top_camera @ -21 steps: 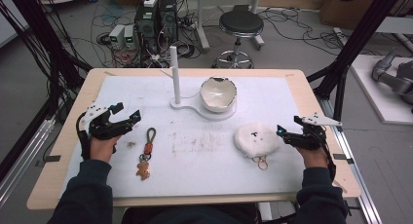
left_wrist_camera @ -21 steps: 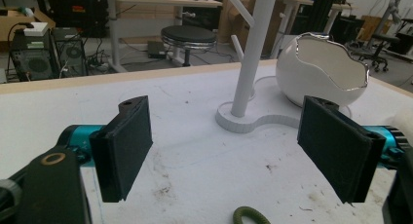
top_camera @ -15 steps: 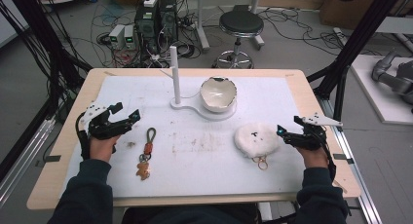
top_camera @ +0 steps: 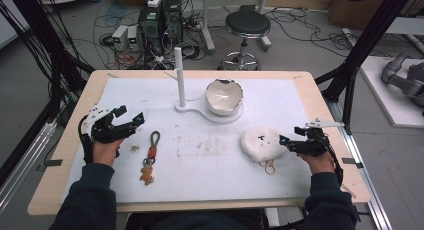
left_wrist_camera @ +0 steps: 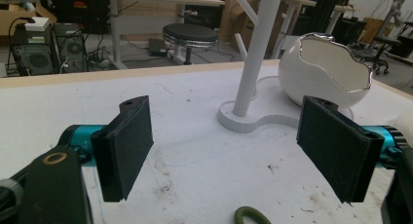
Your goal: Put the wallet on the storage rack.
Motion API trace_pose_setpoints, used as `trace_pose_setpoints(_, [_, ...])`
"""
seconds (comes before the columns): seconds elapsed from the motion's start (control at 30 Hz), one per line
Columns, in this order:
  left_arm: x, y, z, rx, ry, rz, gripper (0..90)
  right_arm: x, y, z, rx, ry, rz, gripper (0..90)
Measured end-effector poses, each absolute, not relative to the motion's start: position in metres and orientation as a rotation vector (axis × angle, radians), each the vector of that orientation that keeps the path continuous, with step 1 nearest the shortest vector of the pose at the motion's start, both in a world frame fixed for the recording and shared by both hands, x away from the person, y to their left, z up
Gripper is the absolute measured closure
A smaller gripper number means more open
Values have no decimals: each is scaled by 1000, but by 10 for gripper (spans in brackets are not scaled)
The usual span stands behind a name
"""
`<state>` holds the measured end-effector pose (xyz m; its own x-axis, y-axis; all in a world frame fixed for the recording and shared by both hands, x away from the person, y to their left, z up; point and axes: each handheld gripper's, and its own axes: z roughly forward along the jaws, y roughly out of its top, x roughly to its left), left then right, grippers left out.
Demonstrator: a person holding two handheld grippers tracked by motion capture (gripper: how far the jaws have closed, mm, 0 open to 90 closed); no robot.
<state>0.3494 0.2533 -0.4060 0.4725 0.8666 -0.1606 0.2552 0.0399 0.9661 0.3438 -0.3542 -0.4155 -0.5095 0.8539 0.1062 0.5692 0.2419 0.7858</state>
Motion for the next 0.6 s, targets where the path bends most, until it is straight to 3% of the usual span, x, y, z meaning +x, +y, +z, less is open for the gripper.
trace_pose_setpoints(0.47, [348, 248, -407, 1529, 1018, 613, 217, 356, -334, -437, 1401, 2425, 949, 275])
trace_pose_setpoints(0.57, [347, 245, -407, 1546, 1013, 615, 222, 354, -333, -435, 1412, 2437, 947, 424])
trace_pose_setpoints(0.6, [347, 245, -407, 1546, 1013, 615, 224, 354, -333, -435, 1412, 2437, 947, 424])
